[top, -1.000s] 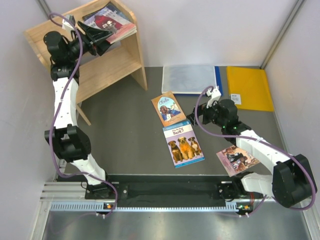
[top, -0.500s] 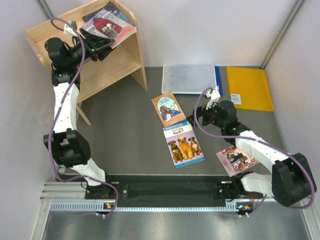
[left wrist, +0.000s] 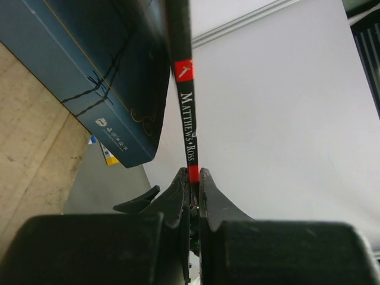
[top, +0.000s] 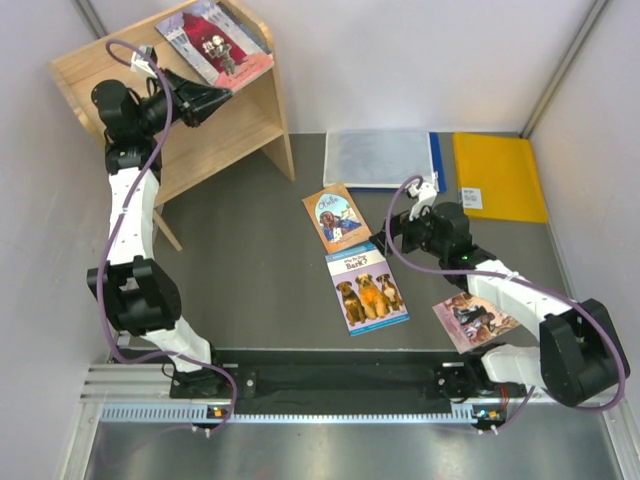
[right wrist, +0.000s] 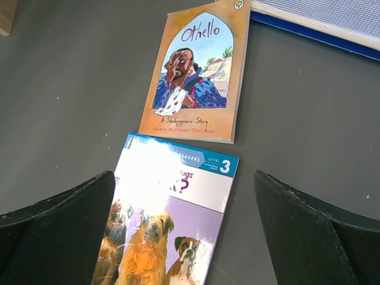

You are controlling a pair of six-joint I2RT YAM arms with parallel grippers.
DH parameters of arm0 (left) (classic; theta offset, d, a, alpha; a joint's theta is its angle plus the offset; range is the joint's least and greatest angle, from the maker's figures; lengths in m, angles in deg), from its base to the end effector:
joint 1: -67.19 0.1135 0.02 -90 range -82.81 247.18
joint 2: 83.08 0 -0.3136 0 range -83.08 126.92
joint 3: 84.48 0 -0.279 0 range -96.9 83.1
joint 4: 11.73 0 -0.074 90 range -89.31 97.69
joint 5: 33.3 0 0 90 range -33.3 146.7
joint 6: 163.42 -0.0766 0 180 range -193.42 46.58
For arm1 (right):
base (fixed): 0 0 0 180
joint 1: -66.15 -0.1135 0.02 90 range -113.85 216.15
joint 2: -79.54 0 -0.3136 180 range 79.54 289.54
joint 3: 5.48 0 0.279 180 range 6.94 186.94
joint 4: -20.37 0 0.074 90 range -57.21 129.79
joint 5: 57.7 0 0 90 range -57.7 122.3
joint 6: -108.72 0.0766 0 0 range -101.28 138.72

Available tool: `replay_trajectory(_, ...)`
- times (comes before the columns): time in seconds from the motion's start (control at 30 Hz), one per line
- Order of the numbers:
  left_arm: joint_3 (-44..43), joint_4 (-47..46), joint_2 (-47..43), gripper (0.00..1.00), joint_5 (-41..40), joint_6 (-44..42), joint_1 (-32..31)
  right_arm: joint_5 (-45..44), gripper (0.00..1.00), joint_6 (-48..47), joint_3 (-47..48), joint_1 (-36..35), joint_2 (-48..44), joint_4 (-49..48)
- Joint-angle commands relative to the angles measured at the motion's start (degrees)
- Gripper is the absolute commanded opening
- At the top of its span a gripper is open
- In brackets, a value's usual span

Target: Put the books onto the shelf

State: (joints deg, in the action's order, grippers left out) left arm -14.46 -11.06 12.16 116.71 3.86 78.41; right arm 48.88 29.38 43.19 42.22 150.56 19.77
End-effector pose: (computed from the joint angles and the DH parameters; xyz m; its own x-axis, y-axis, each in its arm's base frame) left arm 0.4321 0.0181 0.5241 -0.6565 -0.6273 -0.4190 0.3926 0.1901 -0.8998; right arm 0.2772 0.1469 0.2493 -0.4496 -0.0055 -0.8932 -0.5575 0.7831 0.2757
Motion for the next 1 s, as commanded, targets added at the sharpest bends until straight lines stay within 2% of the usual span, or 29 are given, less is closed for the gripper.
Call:
replay_trajectory(0.0, -1.05, -4.15, 0.12, 0.0, 2.31, 5.68, 0.29, 1.0, 1.0, 0.77, -0.21, -1.3, 0.6, -4.3)
replay_trajectory(0.13, -2.02, -8.64, 0.91, 0.0, 2.66, 9.65, 0.2, 1.09, 1.0, 1.03, -0.21, -1.48, 1.22, -4.91)
replay_trajectory(0.43, -3.78, -6.45, 1.96, 0.0, 3.89, 9.12, -0.5, 1.0, 1.0, 1.3, -0.48, -2.18, 1.75, -5.53)
replay_trajectory(0.5, -3.6, -6.18, 2.05, 0.07, 4.06, 8.68, -0.68, 0.91, 1.0, 1.39, -0.39, -2.18, 2.01, -5.62)
replay_trajectory(0.57, -3.52, -6.18, 2.23, 0.26, 4.06, 8.68, -0.76, 0.91, 1.0, 1.39, -0.3, -2.36, 1.93, -5.62)
replay_trajectory(0.6, -3.69, -6.18, 2.14, 0.3, 3.89, 8.68, -0.76, 0.91, 1.0, 1.39, -0.3, -2.44, 1.84, -5.62)
replay_trajectory(0.83, -5.62, -6.44, 2.84, 0.43, 3.45, 9.3, -0.68, -1.37, 0.99, 1.57, 2.94, -4.72, 1.66, -4.83)
replay_trajectory(0.97, -5.71, -6.79, 2.84, 0.48, 3.27, 9.65, -0.68, -5.05, 0.99, -1.86, 12.75, -7.62, 2.8, -0.7)
